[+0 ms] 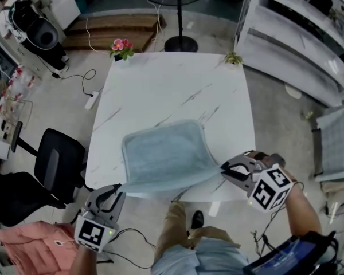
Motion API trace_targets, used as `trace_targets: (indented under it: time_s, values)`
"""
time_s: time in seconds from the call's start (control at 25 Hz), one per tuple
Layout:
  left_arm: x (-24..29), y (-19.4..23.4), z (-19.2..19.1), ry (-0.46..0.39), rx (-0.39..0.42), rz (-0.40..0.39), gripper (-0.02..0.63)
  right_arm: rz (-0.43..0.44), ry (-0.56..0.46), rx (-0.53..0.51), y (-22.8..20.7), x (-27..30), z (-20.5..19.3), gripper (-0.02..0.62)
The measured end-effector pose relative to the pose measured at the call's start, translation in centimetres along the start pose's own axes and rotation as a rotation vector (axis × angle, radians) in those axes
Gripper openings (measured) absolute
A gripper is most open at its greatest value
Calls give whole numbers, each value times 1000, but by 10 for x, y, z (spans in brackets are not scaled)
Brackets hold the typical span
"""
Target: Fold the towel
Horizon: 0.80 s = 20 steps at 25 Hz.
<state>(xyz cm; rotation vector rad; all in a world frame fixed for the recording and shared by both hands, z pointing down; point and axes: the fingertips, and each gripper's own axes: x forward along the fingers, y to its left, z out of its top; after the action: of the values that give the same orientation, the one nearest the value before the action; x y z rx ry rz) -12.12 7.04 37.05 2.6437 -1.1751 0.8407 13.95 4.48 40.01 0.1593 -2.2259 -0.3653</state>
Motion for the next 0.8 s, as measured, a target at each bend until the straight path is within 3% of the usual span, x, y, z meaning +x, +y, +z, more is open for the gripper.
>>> trace_targets:
  time_s: [0.24,0.36,0.8]
  values:
    - [42,73,9,5,-125,-2,48,-14,-54,139,-82,19,3,37]
    - [67,98,4,50,-173,-22,48,0,-51,222,-112,41,-8,38]
    - [145,141,-63,237,-298,-116,51,101,10,415,-156,130,-63,41]
